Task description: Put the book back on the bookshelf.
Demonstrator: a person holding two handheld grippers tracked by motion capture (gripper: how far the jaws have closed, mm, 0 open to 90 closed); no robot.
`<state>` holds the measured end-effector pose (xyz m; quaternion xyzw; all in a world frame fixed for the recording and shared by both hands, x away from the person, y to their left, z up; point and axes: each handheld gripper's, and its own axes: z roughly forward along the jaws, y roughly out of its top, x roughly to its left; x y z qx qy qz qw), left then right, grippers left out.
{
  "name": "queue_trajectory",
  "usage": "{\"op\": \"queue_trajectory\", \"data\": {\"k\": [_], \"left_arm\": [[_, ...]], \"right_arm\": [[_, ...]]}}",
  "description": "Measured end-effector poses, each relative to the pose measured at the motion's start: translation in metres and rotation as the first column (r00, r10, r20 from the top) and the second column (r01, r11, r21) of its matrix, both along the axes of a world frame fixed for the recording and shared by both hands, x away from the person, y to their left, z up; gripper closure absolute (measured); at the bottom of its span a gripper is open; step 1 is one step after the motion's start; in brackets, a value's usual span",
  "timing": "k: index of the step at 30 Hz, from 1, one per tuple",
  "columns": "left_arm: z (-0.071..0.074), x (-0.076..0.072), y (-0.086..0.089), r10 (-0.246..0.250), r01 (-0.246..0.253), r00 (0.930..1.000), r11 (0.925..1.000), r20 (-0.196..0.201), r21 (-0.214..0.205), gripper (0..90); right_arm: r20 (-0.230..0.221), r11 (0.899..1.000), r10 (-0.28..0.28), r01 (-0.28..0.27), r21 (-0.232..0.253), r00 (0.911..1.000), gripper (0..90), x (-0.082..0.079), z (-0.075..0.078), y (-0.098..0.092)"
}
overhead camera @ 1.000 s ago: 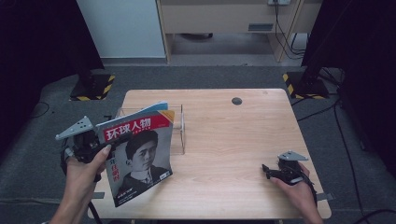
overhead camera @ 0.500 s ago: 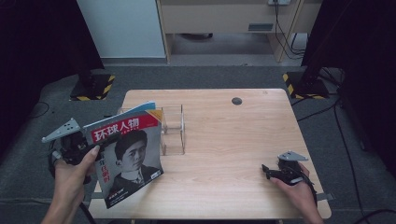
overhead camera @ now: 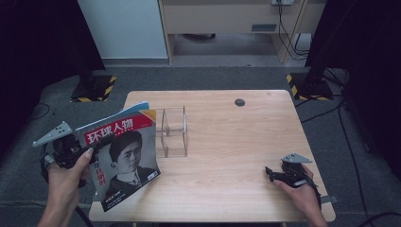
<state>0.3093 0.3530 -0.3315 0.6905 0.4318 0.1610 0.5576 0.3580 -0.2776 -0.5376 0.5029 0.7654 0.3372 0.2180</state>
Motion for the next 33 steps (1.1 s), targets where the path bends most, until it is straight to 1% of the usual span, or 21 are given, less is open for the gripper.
{"op": "queue_trajectory", "data": {"k": [5,10,16,25,33], "left_arm": [[-0.002,-0.001,0.006,0.028,-0.028,0.9996,0.9996,0.001,-0.008,86.5],[-0.003,-0.003,0.011,0.041,-0.041,0.9991,0.9991,0.002,-0.008,86.5],[-0.007,-0.010,0.017,0.061,-0.061,0.9981,0.9981,0.002,-0.003,86.5],[-0.007,-0.019,0.030,0.087,-0.087,0.9962,0.9962,0.010,-0.014,86.5],[-0.008,-0.018,0.036,0.109,-0.108,0.9941,0.9940,0.008,-0.014,86.5]], "right_arm": [[0.000,1.000,-0.001,0.001,0.001,1.0000,19.8,0.000,0.000,0.000],[0.000,1.000,0.002,-0.002,0.000,1.0000,19.8,0.000,0.000,0.000],[0.001,1.000,-0.001,0.001,0.001,1.0000,19.9,0.000,0.000,0.000],[0.002,1.000,0.001,-0.001,0.001,1.0000,19.8,0.000,0.000,0.000],[0.001,1.000,-0.002,0.002,0.002,1.0000,19.8,0.000,0.000,0.000]]}}
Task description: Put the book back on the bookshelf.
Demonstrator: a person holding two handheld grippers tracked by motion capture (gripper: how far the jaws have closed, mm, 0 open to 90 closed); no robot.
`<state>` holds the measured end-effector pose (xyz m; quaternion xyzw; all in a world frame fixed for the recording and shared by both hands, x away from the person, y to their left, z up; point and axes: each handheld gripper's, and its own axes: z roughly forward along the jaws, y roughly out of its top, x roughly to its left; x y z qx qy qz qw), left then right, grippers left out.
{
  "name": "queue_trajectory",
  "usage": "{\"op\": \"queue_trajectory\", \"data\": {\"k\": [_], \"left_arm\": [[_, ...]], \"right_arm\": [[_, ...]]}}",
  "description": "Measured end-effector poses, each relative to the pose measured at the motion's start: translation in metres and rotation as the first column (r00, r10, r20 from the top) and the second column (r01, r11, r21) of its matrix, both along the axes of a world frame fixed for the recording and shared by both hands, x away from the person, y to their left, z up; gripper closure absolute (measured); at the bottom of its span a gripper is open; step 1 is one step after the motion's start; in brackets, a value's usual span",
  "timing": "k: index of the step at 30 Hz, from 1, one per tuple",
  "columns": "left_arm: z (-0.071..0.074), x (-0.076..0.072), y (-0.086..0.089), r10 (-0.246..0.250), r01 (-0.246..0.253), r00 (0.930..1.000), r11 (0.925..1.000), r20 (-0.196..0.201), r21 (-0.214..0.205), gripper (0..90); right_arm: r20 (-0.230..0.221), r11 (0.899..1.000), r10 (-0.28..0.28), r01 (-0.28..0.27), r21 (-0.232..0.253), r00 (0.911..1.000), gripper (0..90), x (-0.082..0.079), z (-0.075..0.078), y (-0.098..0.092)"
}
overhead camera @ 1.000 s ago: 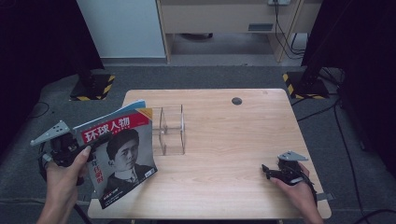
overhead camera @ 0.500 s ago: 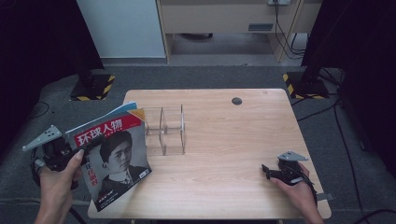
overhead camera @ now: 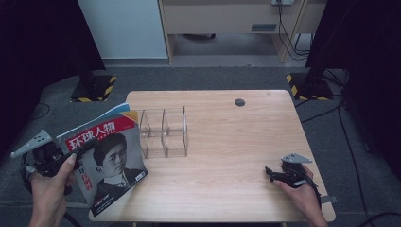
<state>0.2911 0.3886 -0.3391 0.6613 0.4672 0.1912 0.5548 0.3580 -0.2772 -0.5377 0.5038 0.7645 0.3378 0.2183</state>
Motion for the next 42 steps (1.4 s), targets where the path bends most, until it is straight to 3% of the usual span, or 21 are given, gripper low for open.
{"op": "queue_trajectory", "data": {"k": [19,24,32,42], "left_arm": [[0.001,0.011,0.013,0.060,-0.060,0.9982,0.9982,-0.001,-0.001,86.5],[0.002,0.021,0.011,0.080,-0.080,0.9968,0.9967,-0.001,0.004,86.5],[0.006,0.035,0.008,0.113,-0.114,0.9935,0.9924,0.007,0.047,86.4],[0.002,0.054,0.008,0.149,-0.149,0.9889,0.9886,0.001,0.021,86.5]], "right_arm": [[0.001,1.000,0.003,-0.003,-0.001,1.0000,19.8,0.000,0.000,0.000],[0.001,1.000,0.003,-0.003,-0.001,1.0000,19.8,0.000,0.000,0.000],[0.001,1.000,0.004,-0.004,-0.001,1.0000,19.8,0.000,0.000,0.000],[0.001,1.000,0.004,-0.004,-0.001,1.0000,19.8,0.000,0.000,0.000]]}}
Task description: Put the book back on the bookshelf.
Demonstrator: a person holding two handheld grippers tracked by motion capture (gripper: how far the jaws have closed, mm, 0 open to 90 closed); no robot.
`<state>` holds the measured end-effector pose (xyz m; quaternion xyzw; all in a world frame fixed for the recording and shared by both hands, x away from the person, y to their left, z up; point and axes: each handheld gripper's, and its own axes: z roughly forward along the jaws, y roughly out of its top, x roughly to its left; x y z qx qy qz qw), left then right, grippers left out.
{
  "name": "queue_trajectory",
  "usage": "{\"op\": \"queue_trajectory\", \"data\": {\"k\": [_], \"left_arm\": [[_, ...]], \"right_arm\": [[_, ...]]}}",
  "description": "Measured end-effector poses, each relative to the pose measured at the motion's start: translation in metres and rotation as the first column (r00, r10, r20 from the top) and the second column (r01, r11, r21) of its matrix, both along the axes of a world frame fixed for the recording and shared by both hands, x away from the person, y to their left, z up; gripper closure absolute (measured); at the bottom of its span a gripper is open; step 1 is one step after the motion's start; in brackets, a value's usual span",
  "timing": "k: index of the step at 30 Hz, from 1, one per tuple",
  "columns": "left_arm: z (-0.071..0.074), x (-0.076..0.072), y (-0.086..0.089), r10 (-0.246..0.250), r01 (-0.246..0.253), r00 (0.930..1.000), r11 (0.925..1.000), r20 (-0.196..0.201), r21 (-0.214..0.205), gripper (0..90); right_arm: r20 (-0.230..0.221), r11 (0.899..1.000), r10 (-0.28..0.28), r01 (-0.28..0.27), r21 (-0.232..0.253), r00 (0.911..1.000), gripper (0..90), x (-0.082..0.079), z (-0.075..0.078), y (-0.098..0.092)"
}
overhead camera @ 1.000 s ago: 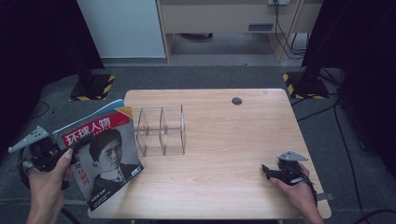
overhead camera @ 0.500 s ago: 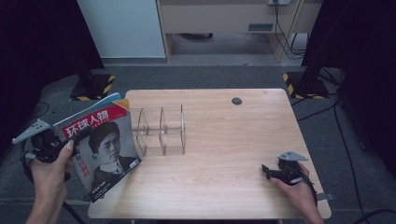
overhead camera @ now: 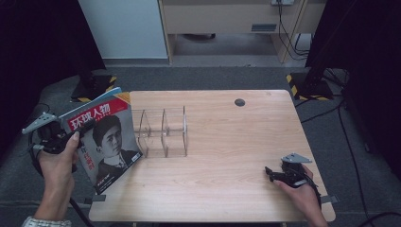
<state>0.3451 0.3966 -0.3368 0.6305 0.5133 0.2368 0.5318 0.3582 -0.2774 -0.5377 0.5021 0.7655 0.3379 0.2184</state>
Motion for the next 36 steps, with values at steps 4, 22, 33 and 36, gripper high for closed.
{"op": "queue_trajectory", "data": {"k": [4,22,33,36], "left_arm": [[0.000,0.005,-0.003,0.012,-0.012,0.9999,0.9999,0.004,0.006,86.5],[-0.005,0.027,-0.013,0.102,-0.101,0.9944,0.9943,0.028,-0.033,86.4],[-0.009,0.034,-0.020,0.098,-0.098,0.9948,0.9952,0.028,-0.001,86.4],[-0.009,0.036,-0.022,0.106,-0.106,0.9938,0.9944,0.033,0.004,86.4]], "right_arm": [[0.000,1.000,0.000,0.000,0.000,1.0000,19.8,0.000,0.000,0.000],[-0.001,1.000,0.000,0.000,0.000,1.0000,19.8,0.000,0.000,0.000],[0.000,1.000,0.000,0.000,0.000,1.0000,19.8,0.000,0.000,0.000],[0.000,1.000,0.001,-0.001,0.000,1.0000,19.9,0.000,0.000,0.000]]}}
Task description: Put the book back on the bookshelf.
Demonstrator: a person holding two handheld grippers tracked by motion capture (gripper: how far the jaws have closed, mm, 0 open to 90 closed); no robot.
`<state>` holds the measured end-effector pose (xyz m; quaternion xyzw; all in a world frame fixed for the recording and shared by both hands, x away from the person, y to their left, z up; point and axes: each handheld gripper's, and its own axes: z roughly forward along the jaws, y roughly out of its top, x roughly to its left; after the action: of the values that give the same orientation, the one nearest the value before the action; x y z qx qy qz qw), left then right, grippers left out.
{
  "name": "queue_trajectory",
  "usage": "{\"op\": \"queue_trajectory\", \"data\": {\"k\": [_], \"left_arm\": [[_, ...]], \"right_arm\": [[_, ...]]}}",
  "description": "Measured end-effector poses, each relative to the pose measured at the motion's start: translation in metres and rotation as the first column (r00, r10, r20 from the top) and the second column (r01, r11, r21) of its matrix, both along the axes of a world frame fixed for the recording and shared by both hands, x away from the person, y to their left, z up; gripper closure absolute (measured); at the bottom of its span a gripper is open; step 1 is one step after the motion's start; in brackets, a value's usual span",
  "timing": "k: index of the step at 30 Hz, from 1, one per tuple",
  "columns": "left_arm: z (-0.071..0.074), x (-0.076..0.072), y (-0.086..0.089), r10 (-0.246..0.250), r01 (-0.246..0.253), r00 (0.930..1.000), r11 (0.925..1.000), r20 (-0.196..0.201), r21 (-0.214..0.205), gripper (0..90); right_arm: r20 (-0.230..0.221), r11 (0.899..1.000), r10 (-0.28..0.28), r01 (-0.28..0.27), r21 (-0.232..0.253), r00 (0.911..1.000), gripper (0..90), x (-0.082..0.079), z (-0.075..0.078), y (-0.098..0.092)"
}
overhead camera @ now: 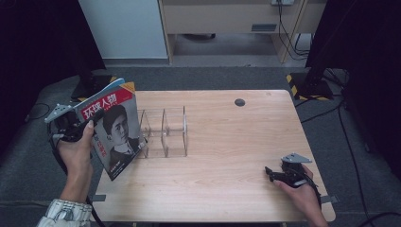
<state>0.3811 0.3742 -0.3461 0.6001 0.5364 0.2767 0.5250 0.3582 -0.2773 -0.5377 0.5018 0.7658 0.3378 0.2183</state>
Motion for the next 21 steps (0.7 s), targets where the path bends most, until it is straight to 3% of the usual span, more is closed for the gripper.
{"op": "queue_trajectory", "data": {"k": [15,21], "left_arm": [[-0.003,0.009,-0.003,0.024,-0.024,0.9997,0.9996,0.003,-0.013,86.4],[-0.003,0.011,-0.011,0.033,-0.033,0.9994,0.9991,0.009,0.028,86.4]], "right_arm": [[0.001,1.000,0.002,-0.002,-0.001,1.0000,20.0,0.000,0.000,0.000],[0.002,1.000,0.000,0.000,-0.001,1.0000,20.0,0.000,0.000,0.000]]}}
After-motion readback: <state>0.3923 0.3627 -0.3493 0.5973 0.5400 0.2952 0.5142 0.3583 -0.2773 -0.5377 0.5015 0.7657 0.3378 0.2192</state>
